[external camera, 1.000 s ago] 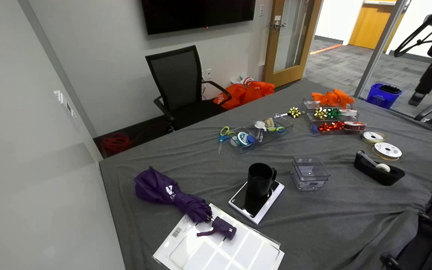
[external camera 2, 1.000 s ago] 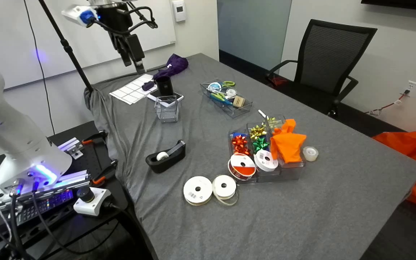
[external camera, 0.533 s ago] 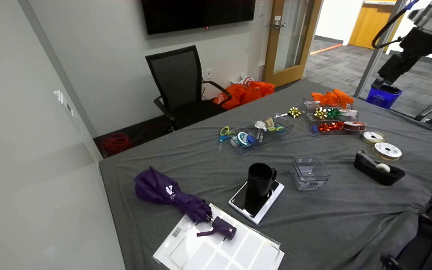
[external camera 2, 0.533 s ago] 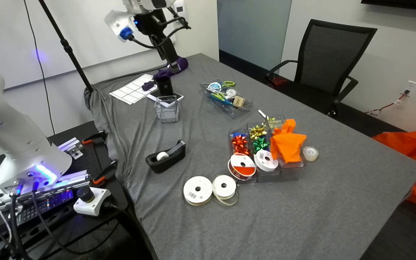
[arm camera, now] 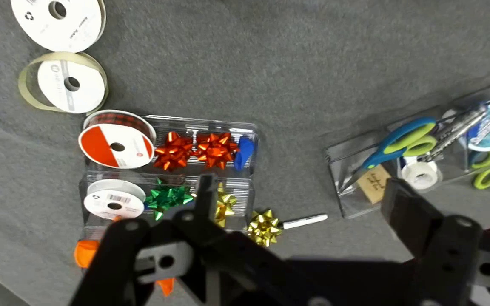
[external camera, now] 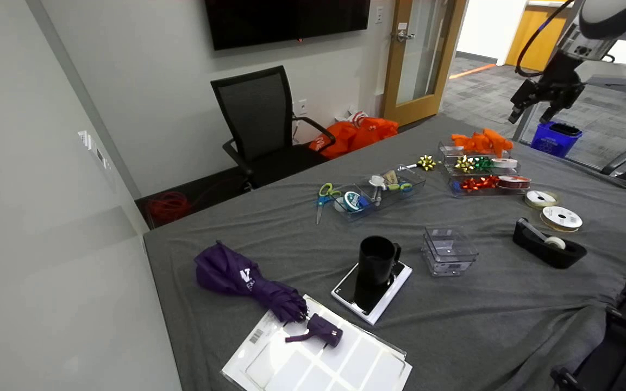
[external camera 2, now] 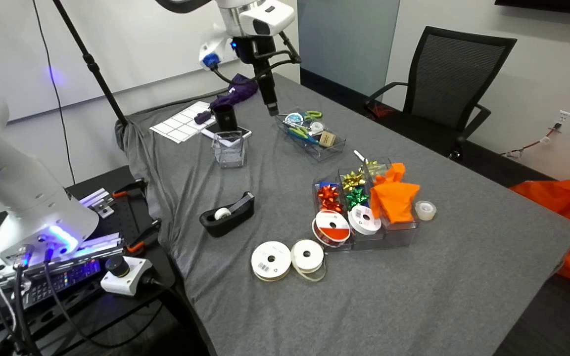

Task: Remove the red ribbons from the bottom compartment of the clear case on the right and put them in the right compartment of the clear case on the left

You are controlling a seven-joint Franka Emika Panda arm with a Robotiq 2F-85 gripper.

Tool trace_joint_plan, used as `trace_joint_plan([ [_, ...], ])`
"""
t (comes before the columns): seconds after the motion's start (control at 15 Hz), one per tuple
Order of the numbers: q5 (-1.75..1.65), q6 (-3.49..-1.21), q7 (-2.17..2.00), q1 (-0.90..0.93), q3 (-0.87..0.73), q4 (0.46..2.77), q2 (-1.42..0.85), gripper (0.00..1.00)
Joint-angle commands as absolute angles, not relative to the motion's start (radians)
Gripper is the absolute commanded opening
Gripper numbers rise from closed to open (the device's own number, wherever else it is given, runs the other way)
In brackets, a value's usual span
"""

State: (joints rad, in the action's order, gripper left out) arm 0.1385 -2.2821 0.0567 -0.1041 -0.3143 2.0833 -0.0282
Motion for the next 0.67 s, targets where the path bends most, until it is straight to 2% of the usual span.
trace_joint_plan([
  [0.0, 0.106, -2.316, -0.036, -0.173, -0.296, 1.973, -0.147, 1.00],
  [0.07, 0.124, -2.297, 0.001, -0.167, -0.276, 2.035, -0.082, 1.00],
  [0.6, 0.120, -2.311, -0.046, -0.189, -0.278, 1.953, -0.170, 1.00],
])
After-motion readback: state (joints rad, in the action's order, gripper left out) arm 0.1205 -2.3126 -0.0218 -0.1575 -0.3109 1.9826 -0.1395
